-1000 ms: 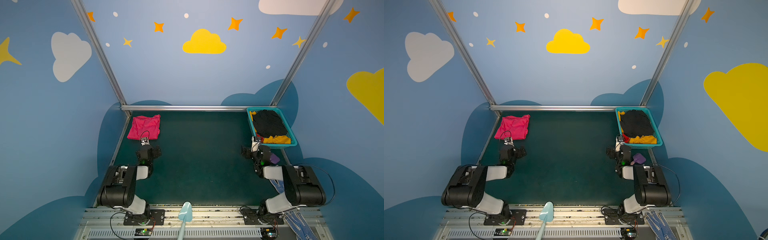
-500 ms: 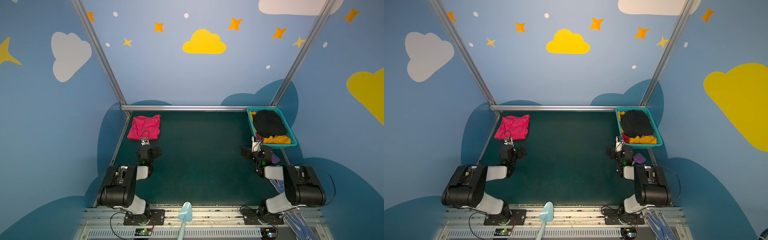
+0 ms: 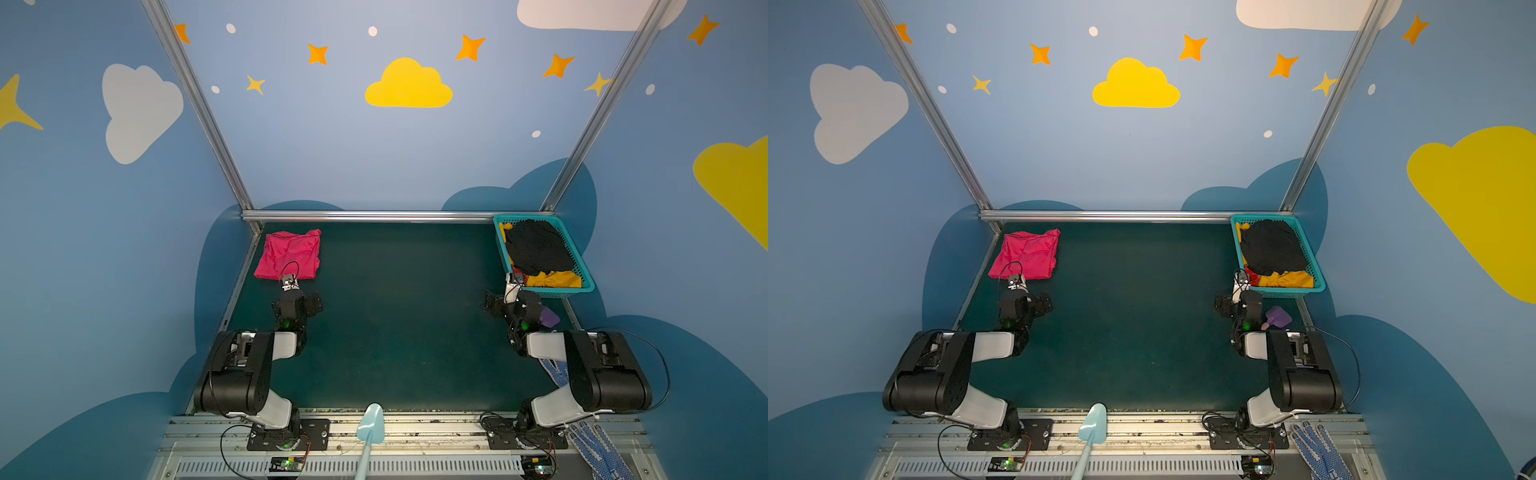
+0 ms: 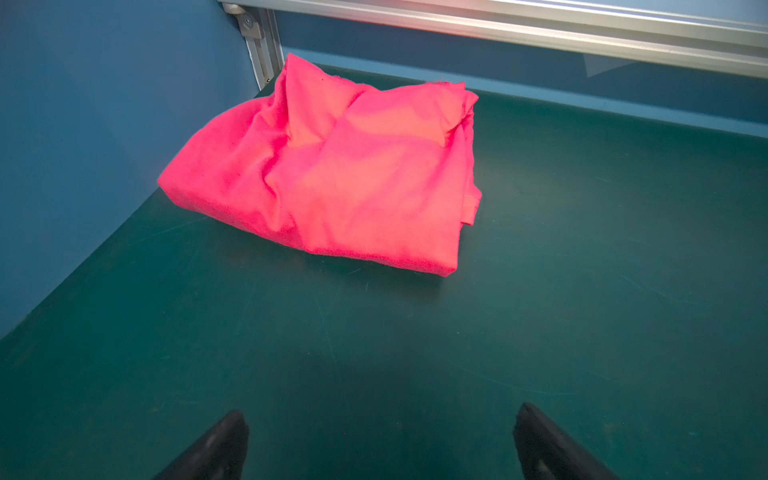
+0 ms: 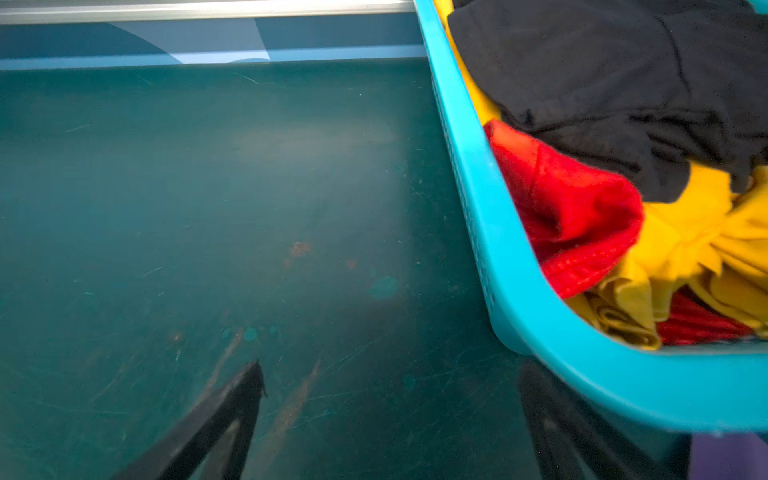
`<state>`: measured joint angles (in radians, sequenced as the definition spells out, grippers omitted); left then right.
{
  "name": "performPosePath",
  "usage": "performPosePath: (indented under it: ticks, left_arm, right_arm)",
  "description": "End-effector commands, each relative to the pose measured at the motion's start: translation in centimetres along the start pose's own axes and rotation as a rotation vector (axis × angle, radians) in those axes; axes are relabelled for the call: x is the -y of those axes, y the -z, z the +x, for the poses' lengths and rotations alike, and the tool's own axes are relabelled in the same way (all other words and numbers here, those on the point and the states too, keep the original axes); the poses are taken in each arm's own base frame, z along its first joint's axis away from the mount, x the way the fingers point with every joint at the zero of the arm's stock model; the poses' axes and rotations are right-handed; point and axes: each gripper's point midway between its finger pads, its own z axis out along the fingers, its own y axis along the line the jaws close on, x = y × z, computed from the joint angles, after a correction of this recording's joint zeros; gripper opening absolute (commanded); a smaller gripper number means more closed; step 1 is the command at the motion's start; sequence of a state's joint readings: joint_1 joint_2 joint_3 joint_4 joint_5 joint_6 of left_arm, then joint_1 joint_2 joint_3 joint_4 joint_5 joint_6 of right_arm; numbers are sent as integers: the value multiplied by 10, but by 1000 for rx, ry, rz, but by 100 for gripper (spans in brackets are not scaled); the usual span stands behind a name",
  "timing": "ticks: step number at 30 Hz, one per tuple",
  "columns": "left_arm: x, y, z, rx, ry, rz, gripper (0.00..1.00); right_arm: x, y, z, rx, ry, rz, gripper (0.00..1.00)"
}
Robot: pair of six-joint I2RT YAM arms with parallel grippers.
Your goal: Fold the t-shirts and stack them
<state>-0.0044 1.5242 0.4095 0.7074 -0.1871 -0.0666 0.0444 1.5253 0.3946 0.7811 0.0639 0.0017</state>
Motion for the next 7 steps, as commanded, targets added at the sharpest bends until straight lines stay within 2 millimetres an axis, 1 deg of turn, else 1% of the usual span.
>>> performPosePath:
  ticks: [1,7]
  left_arm:
    - [2,0,-14,38,6,11,100]
    - [2,0,-15,38,6,11,100]
  right_arm:
    - [2,1,-14,32,-11,8,97]
    - [1,1,-14,34,-7,8,97]
